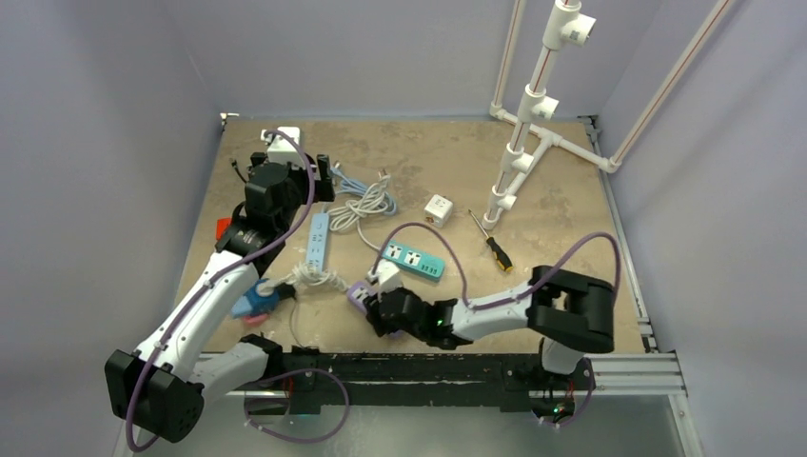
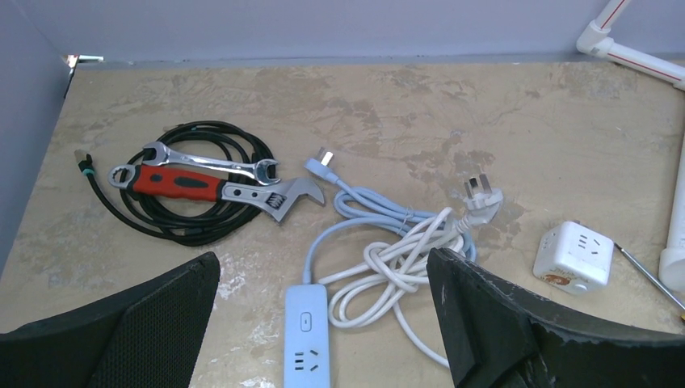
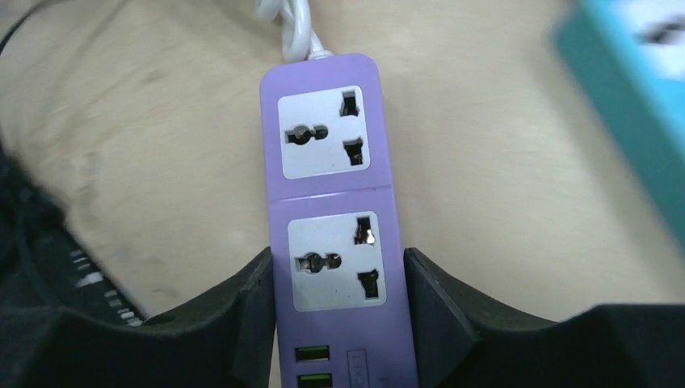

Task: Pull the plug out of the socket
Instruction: Move the socket to the center of the board.

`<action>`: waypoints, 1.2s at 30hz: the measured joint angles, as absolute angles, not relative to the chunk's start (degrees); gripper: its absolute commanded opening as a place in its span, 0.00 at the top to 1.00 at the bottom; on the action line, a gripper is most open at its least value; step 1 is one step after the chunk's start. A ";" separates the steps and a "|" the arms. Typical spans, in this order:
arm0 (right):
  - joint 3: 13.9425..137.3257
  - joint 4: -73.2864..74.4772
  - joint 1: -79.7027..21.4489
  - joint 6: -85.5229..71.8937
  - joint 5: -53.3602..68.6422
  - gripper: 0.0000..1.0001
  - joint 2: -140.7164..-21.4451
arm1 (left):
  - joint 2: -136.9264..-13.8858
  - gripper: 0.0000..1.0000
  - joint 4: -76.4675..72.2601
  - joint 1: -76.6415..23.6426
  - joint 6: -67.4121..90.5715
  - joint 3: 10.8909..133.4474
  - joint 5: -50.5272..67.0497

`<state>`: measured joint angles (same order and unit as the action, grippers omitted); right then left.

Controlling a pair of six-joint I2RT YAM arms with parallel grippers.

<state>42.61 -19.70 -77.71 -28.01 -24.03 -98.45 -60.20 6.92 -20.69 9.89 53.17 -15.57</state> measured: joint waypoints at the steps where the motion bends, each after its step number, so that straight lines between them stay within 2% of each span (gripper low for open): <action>1: 41.19 -19.03 -76.27 -28.60 -23.99 0.68 -96.71 | -59.96 0.01 6.92 -20.69 9.87 52.97 -15.46; 8: 34.26 -10.55 -66.59 -34.52 -25.85 0.71 -83.96 | -58.57 0.01 6.94 -20.69 9.89 52.60 -15.16; 20: 29.23 -1.52 -56.42 -40.51 -29.89 0.68 -59.51 | -57.89 0.01 6.92 -20.67 9.91 52.60 -13.04; 30: 29.23 2.92 -55.33 -39.94 -30.11 0.65 -57.74 | -57.32 0.04 6.98 -20.64 10.50 51.46 -7.94; 32: 29.15 3.88 -55.35 -40.10 -29.89 0.61 -57.23 | -56.64 0.05 7.05 -20.64 10.50 50.28 -5.50; 36: 27.70 5.43 -55.37 -41.19 -29.85 0.33 -53.91 | -55.99 0.09 7.97 -20.67 11.03 47.48 -0.54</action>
